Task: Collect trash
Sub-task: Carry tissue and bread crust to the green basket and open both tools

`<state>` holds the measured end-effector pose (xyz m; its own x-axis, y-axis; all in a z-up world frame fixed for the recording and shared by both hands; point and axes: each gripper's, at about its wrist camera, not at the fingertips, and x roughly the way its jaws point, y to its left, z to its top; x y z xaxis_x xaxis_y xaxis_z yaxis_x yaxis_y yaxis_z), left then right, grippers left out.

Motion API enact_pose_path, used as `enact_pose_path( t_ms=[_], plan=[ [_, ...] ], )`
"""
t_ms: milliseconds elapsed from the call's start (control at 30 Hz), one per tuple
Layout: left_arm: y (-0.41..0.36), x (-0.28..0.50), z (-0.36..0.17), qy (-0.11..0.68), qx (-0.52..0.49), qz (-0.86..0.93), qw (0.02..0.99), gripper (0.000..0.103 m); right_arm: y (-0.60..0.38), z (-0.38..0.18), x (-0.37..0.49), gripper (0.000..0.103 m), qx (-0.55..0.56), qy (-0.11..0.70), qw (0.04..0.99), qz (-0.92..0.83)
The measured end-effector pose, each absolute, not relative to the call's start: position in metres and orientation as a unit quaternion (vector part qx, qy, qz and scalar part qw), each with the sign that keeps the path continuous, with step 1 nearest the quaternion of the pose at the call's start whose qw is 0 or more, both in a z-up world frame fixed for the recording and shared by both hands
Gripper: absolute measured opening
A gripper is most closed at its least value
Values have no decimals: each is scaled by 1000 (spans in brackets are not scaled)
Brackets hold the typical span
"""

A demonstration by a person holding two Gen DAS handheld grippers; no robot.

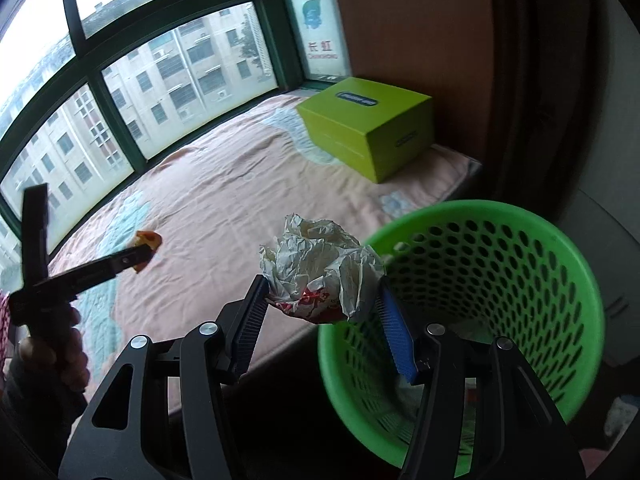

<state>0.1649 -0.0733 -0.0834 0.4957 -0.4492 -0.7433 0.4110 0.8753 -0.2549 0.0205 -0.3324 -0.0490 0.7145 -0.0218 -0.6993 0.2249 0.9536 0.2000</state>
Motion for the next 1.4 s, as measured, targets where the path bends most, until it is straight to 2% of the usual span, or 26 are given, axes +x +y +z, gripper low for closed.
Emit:
enact_pose_path(
  t_ms=[333, 500, 567, 867, 1200, 1400],
  plan=[
    [-123, 129, -47, 410, -14, -317, 855, 27, -364, -53, -17, 58, 143, 366, 912, -115],
    [-153, 114, -37, 403, -4, -350, 845, 27, -378, -54, -31, 69, 150, 360, 911, -132],
    [-165, 109, -35, 401, 4, -360, 842, 27, -383, -54, -36, 69, 153, 357, 911, -136],
    [-214, 91, -35, 408, 28, -396, 822, 27, -396, -46, -59, 78, 156, 340, 914, -156],
    [-255, 76, -46, 427, 49, -428, 795, 27, -409, -41, -76, 81, 169, 324, 916, -165],
    [-271, 68, -52, 434, 56, -442, 783, 31, -411, -38, -84, 83, 171, 318, 917, -169]
  ],
)
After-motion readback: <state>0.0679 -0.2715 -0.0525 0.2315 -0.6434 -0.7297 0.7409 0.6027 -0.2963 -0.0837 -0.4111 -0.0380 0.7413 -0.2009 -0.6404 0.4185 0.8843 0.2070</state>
